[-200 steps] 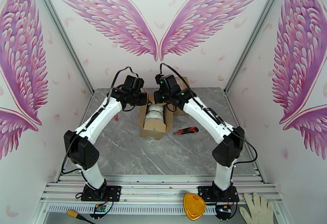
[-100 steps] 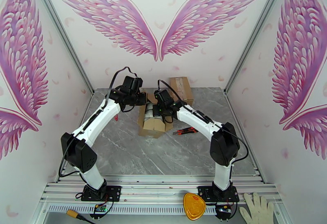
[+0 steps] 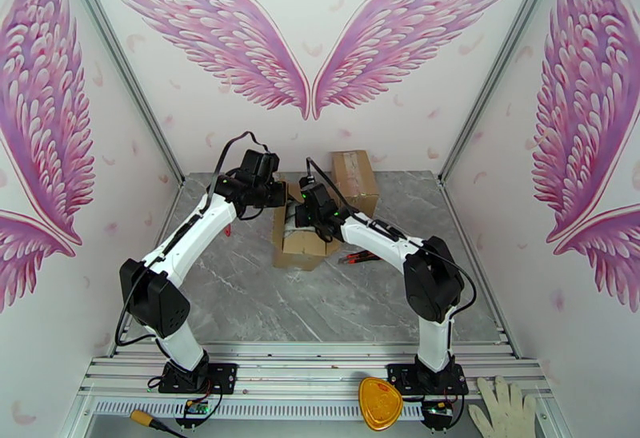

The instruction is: Unpack the express box

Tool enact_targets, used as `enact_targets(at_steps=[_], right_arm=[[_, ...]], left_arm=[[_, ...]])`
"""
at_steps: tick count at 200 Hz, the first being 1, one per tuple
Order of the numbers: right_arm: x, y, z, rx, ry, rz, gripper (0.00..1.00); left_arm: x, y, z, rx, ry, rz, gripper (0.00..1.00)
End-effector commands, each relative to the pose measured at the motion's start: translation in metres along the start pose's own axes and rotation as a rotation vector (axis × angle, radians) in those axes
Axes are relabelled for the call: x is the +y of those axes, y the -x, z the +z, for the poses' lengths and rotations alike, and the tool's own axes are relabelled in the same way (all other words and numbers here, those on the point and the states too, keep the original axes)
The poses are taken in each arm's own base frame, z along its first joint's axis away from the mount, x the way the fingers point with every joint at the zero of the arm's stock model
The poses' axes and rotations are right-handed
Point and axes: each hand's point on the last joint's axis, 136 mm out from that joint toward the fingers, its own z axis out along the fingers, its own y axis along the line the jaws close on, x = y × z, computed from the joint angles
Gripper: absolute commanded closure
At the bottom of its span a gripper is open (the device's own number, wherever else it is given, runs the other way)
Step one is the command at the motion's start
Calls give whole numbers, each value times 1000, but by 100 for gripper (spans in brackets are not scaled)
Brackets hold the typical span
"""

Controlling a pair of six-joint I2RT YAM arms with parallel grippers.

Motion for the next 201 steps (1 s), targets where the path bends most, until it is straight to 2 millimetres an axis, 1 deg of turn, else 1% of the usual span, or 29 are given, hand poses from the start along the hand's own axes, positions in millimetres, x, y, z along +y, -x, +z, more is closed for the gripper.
enact_targets(at_steps=[1, 40, 80, 96, 118, 145, 156, 166, 201], right_arm=[[6, 38, -14, -132, -18, -43, 100], [8, 62, -36, -221, -15, -56, 100], [14, 91, -61, -294, -7, -77, 100], [13, 98, -65, -308, -21, -83, 100], [10, 103, -62, -306, -38, -93, 100], [10, 109, -59, -280, -13, -90, 100], [10, 111, -54, -256, 15, -80, 99], [5, 111, -47, -228, 13, -67, 99], [2, 104, -25, -174, 16, -67, 99]], left_arm=[[-6, 0, -14, -18, -20, 13, 100], [-6, -1, -15, -19, -9, 18, 100], [-7, -1, -16, -22, -2, 27, 100], [-8, -1, -16, -25, -2, 33, 100], [-10, 0, -18, -32, -6, 44, 100], [-13, 0, -21, -37, -15, 69, 100], [-17, 0, -22, -44, -28, 82, 100], [-20, 0, -23, -49, -40, 91, 100], [-26, 0, -24, -58, -59, 108, 100]])
